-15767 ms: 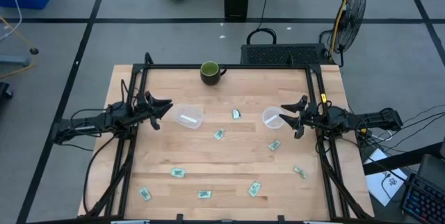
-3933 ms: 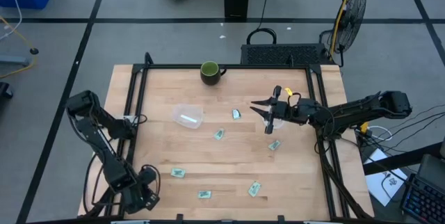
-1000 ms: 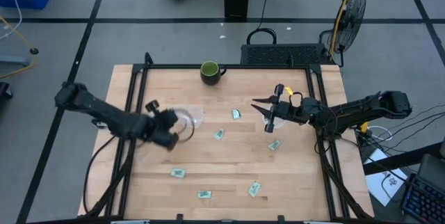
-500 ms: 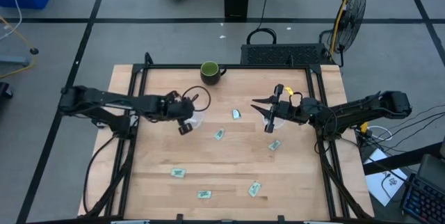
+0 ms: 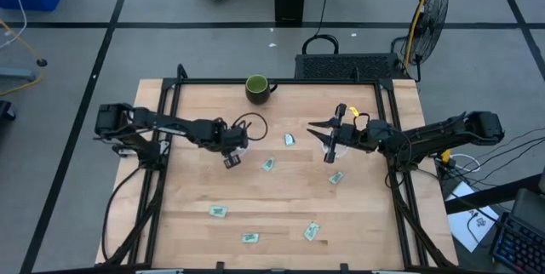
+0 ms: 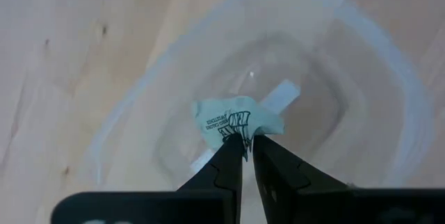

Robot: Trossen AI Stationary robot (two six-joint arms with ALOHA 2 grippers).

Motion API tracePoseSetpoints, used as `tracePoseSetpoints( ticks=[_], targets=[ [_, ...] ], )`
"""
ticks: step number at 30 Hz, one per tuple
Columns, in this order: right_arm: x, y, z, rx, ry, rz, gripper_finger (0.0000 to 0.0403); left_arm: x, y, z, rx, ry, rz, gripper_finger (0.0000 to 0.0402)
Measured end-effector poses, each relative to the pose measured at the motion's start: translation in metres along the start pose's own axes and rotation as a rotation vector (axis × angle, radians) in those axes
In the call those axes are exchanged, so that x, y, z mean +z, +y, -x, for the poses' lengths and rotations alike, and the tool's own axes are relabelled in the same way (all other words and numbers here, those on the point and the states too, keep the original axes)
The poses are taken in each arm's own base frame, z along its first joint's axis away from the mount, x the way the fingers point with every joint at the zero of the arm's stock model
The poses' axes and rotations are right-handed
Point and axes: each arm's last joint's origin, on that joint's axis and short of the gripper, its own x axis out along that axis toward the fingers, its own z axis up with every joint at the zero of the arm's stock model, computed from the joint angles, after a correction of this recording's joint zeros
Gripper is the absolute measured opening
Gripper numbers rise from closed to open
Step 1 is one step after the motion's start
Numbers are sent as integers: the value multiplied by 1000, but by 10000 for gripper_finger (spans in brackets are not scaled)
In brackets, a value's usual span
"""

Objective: Pick and place Stevia / Truvia into bins
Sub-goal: Put the white stevia packet into the left transparent container

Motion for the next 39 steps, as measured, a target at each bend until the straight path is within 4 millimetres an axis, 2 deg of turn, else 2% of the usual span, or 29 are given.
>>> tracePoseSetpoints(
  ticks=[6,18,25,31,36,39],
  targets=[
    [0,0,0,-2,-3,1,75,2,5,-1,-23,8,27,52],
    [0,0,0,-1,-1,3,75,5,9,-2,-38,-7,53,128],
    [-1,0,0,3,14,7,75,8,9,2,-55,-51,94,136],
    [-2,0,0,3,17,7,75,7,14,24,-122,-111,185,136],
    [-2,0,0,3,24,9,75,4,19,55,-299,-185,280,136],
    [-4,0,0,0,39,-7,75,0,20,73,-440,-212,274,136]
  ],
)
